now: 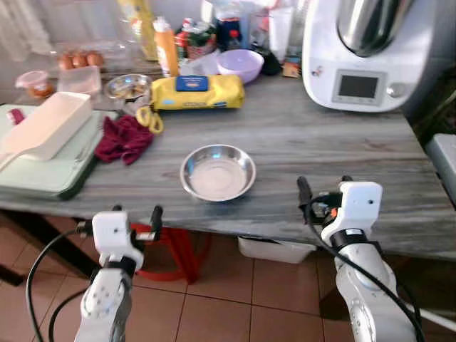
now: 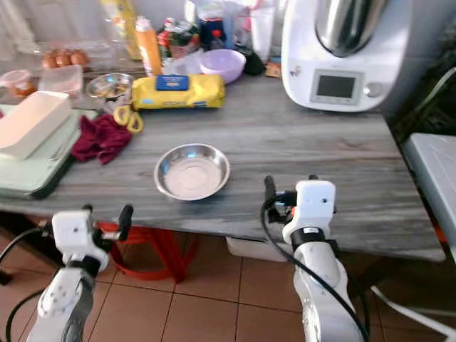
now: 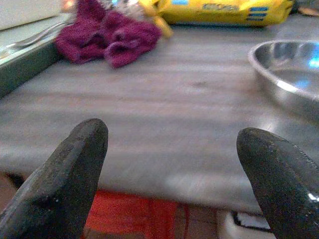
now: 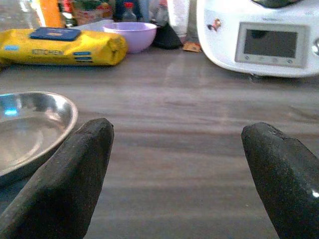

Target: Setting the table

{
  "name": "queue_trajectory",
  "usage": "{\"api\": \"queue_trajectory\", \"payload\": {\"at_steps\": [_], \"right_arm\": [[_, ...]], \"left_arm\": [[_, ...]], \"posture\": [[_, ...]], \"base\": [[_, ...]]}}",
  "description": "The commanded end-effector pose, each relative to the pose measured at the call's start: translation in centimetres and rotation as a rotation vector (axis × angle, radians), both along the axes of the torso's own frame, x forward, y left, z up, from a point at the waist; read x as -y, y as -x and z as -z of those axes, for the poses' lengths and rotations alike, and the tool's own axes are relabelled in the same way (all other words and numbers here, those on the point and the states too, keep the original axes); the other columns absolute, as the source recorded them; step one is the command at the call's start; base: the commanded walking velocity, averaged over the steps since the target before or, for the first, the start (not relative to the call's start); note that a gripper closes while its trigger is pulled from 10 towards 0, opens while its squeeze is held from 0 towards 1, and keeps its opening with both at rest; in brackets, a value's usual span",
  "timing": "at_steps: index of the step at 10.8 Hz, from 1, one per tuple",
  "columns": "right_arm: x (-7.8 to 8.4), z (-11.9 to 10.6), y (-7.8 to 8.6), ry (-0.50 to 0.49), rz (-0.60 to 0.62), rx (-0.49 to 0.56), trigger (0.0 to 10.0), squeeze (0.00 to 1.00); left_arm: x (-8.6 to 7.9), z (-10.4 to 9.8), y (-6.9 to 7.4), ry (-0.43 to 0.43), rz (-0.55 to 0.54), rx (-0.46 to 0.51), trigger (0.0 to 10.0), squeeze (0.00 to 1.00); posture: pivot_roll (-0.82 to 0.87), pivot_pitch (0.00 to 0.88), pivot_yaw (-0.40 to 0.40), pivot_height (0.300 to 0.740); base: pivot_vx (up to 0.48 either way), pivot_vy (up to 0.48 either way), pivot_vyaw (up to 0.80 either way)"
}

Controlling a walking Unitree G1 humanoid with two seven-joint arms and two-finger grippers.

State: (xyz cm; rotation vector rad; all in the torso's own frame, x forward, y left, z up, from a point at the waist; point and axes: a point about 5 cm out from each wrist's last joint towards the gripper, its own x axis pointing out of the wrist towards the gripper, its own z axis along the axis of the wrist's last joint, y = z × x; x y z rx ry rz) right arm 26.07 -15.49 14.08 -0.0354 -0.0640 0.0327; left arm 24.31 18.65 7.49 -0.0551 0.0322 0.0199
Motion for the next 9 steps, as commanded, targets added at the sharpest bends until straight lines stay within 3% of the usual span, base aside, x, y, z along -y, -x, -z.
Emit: {"api": "queue_trajectory", "payload": {"at_steps": [1,4,9], "right_arm": [[0.5,-0.1,0.5,0.019,0.018,0.014,10.0,0.00],[1.0,-0.1,0.6,0.026,0.032,0.020,10.0,0.00],[0.1,-0.4,-0.1,0.012,-0.008,0.026,10.0,0.00]], "left_arm": [[-0.6,-0.4,0.3,-0.039,-0.023,0.032,10.0,0.00],[-0.8,-0.2,0.6,-0.063,-0.030,0.010,10.0,0.00],[0.0,-0.6,-0.1,-0.056,0.000,0.024,10.0,0.00]], "posture": [[-0.04,0.067,0.054,0.740],[-0.04,0.076,0.058,0.740],[-0.03,0.075,0.054,0.740]], "base": [[0.000,0.000,0.00],[0.000,0.000,0.00],[0.000,0.000,-0.11]]}}
